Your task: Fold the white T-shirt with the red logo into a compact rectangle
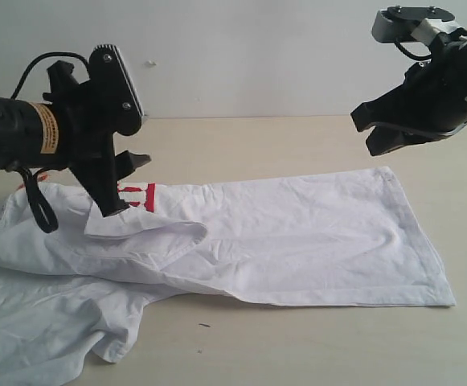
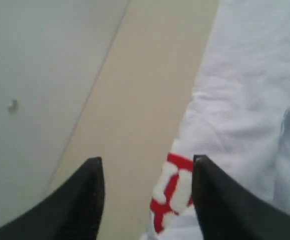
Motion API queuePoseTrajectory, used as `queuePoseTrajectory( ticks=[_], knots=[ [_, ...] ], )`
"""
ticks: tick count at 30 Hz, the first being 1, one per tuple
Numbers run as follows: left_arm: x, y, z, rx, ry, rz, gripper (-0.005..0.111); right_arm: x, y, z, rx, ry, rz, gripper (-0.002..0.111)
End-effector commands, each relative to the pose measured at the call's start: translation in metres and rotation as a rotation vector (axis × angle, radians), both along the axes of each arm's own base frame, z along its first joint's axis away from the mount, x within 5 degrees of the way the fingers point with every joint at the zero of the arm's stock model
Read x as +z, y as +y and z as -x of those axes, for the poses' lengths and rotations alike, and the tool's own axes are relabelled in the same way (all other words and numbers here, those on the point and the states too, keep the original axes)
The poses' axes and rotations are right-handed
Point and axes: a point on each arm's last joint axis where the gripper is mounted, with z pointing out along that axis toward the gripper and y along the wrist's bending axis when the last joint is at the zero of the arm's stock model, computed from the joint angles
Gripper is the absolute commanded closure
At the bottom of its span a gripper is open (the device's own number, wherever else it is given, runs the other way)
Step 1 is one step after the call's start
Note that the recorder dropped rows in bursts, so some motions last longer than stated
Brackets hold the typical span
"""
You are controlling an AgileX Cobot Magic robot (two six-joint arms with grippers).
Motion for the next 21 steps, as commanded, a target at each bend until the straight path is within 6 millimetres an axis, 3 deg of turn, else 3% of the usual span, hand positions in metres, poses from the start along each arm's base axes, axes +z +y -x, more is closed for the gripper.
queuePoseTrajectory(
  ticks=[1,4,11,14,21],
  knots=[
    [-0.008,0.017,0.003,0.165,0.127,-0.1,0.077,0.005,0.001,0.001,0.01,-0.019,0.003,0.108],
    [-0.016,0.023,0.006,0.235,0.205,-0.147,0.107,0.005,0.001,0.001,0.012,-0.013,0.002,0.108],
    [-0.026,0.008,0.028,0.065,0.359,-0.242,0.107,0.004,0.001,0.002,0.015,-0.006,0.001,0.108],
    [-0.042,0.004,0.033,-0.019,0.45,-0.32,0.107,0.004,0.001,0.002,0.015,-0.006,0.001,0.108],
    [-0.08,0.004,0.02,-0.021,0.486,-0.363,0.107,0.004,0.001,0.002,0.015,-0.005,0.001,0.108]
  ],
)
